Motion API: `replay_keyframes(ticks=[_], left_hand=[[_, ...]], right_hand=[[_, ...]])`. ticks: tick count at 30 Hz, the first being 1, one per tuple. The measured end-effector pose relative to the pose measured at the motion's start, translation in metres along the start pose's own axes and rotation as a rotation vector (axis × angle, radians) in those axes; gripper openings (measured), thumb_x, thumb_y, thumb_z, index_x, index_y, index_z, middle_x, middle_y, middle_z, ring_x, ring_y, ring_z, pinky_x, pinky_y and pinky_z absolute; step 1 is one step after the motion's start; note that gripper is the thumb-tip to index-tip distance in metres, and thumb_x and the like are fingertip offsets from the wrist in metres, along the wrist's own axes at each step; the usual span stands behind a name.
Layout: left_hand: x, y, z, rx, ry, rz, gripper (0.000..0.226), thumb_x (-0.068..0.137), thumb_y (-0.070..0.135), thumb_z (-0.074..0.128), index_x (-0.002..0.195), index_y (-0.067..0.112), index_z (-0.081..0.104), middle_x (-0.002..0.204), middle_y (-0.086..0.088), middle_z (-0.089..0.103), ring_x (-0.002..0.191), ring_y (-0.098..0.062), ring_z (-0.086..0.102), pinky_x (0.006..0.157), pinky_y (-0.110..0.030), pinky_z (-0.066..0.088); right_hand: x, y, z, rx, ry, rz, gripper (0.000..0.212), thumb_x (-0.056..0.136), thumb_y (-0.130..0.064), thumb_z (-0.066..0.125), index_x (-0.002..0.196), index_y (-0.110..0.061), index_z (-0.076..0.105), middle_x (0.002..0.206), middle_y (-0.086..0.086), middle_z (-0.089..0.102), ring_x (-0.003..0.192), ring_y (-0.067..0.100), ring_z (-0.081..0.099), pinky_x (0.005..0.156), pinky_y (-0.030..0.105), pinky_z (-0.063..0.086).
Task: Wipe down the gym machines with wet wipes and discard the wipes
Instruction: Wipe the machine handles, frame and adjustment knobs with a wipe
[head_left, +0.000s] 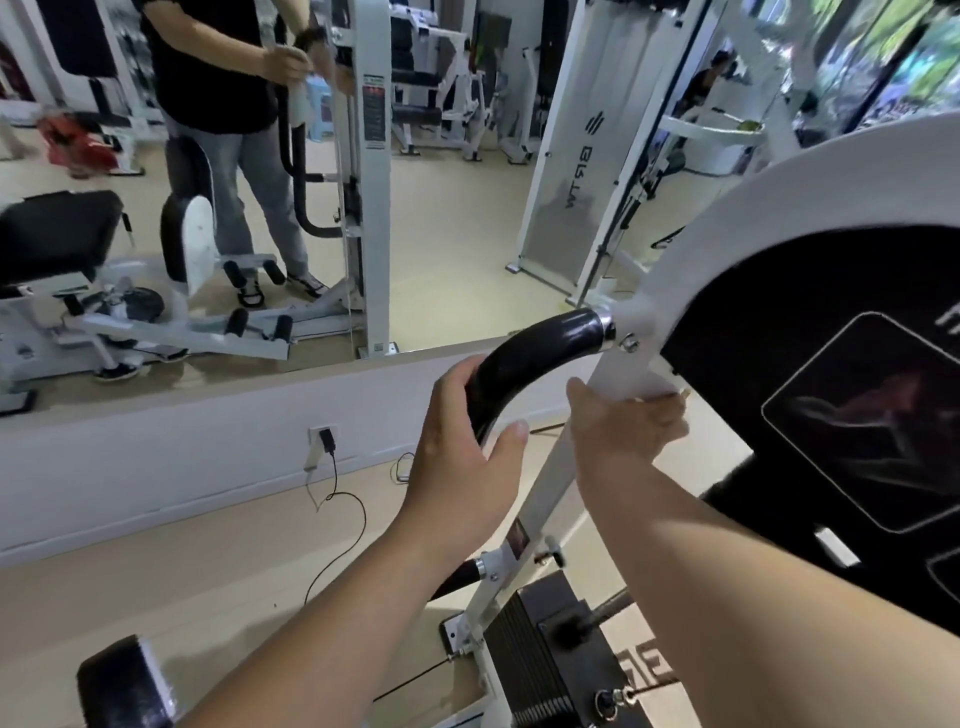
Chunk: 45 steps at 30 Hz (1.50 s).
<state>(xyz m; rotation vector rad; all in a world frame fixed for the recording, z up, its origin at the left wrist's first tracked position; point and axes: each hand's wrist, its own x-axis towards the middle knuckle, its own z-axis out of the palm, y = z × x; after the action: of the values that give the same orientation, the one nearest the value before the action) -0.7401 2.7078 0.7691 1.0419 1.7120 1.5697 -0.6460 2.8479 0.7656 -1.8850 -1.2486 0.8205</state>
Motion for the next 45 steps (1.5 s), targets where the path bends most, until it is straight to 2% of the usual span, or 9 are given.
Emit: replay_keyframes(ticks=[5, 10, 16, 21, 25, 31, 36, 41, 45], left_hand=[[-0.011, -0.044, -0.010, 0.077, -0.013, -0.133, 0.076, 0.093, 0.005, 0.049, 0.133, 0.066, 0.033, 0.122, 0.014, 0.059, 0.114, -0.016, 0.061, 0.097, -0.039, 0.054], [-0.010, -0.069, -0.002, 0.098, 0.018, -0.235, 0.050, 0.101, 0.013, 0.045, 0.133, 0.051, 0.041, 0.097, 0.002, 0.065, 0.067, -0.005, 0.056, 0.060, -0.024, 0.047], [-0.010, -0.069, -0.004, 0.203, 0.106, -0.201, 0.029, 0.102, 0.007, 0.039, 0.119, 0.022, 0.057, 0.084, 0.003, 0.058, 0.072, -0.014, 0.052, 0.063, -0.028, 0.041], [-0.007, -0.029, -0.001, -0.040, 0.148, -0.123, 0.058, 0.097, -0.004, 0.035, 0.127, 0.037, 0.062, 0.091, 0.015, 0.068, 0.075, -0.001, 0.056, 0.066, -0.010, 0.044], [-0.022, -0.043, 0.004, 0.175, 0.136, -0.038, 0.054, 0.101, 0.023, 0.034, 0.153, 0.038, 0.033, 0.137, 0.013, 0.057, 0.121, -0.004, 0.053, 0.102, -0.024, 0.044], [-0.013, -0.044, -0.002, 0.613, 0.172, -0.003, 0.040, 0.106, 0.018, 0.033, 0.144, 0.013, 0.046, 0.105, -0.011, 0.066, 0.080, -0.020, 0.048, 0.071, -0.030, 0.037], [-0.022, -0.090, -0.009, 0.672, 0.044, -0.280, 0.031, 0.101, 0.005, 0.037, 0.126, 0.012, 0.054, 0.088, -0.008, 0.061, 0.077, -0.028, 0.057, 0.069, -0.036, 0.048], [-0.011, -0.079, -0.010, 0.413, 0.116, -0.242, 0.037, 0.097, -0.001, 0.039, 0.117, 0.020, 0.061, 0.075, 0.001, 0.054, 0.058, -0.009, 0.046, 0.050, -0.012, 0.034], [-0.008, -0.044, 0.004, 0.196, 0.237, -0.052, 0.044, 0.104, 0.007, 0.038, 0.128, 0.038, 0.057, 0.104, 0.013, 0.067, 0.091, -0.006, 0.062, 0.070, -0.010, 0.045]], right_hand=[[0.000, 0.003, 0.010, 0.090, 0.120, -0.013, 0.105, 0.086, -0.036, 0.079, 0.158, -0.005, 0.009, 0.155, 0.013, 0.021, 0.143, 0.028, 0.023, 0.086, 0.025, 0.024], [0.005, 0.016, 0.019, 0.094, 0.204, -0.064, 0.091, 0.077, -0.025, 0.078, 0.149, -0.008, 0.023, 0.142, 0.016, 0.028, 0.130, 0.038, 0.033, 0.076, 0.035, 0.031], [0.007, 0.019, 0.023, 0.100, 0.208, -0.085, 0.092, 0.077, -0.026, 0.078, 0.147, -0.012, 0.021, 0.139, 0.016, 0.027, 0.126, 0.039, 0.033, 0.073, 0.039, 0.040], [0.007, 0.020, 0.025, 0.136, 0.208, -0.093, 0.092, 0.077, -0.026, 0.077, 0.148, -0.012, 0.020, 0.139, 0.016, 0.027, 0.126, 0.039, 0.032, 0.073, 0.040, 0.040], [0.007, 0.024, 0.025, 0.117, 0.218, -0.118, 0.094, 0.077, -0.027, 0.078, 0.149, -0.012, 0.019, 0.139, 0.017, 0.027, 0.125, 0.039, 0.033, 0.074, 0.043, 0.045], [0.010, 0.027, 0.027, 0.124, 0.228, -0.141, 0.094, 0.077, -0.028, 0.077, 0.150, -0.014, 0.018, 0.138, 0.016, 0.027, 0.125, 0.036, 0.031, 0.074, 0.042, 0.044], [0.009, 0.028, 0.027, 0.114, 0.246, -0.148, 0.095, 0.076, -0.028, 0.078, 0.150, -0.013, 0.020, 0.138, 0.017, 0.028, 0.126, 0.037, 0.032, 0.074, 0.044, 0.048], [0.009, 0.027, 0.028, 0.116, 0.235, -0.121, 0.096, 0.077, -0.029, 0.076, 0.151, -0.014, 0.018, 0.140, 0.016, 0.026, 0.130, 0.037, 0.029, 0.079, 0.044, 0.049], [0.007, 0.025, 0.027, 0.096, 0.237, -0.110, 0.096, 0.077, -0.030, 0.076, 0.152, -0.014, 0.018, 0.141, 0.016, 0.026, 0.131, 0.037, 0.030, 0.082, 0.046, 0.052]])
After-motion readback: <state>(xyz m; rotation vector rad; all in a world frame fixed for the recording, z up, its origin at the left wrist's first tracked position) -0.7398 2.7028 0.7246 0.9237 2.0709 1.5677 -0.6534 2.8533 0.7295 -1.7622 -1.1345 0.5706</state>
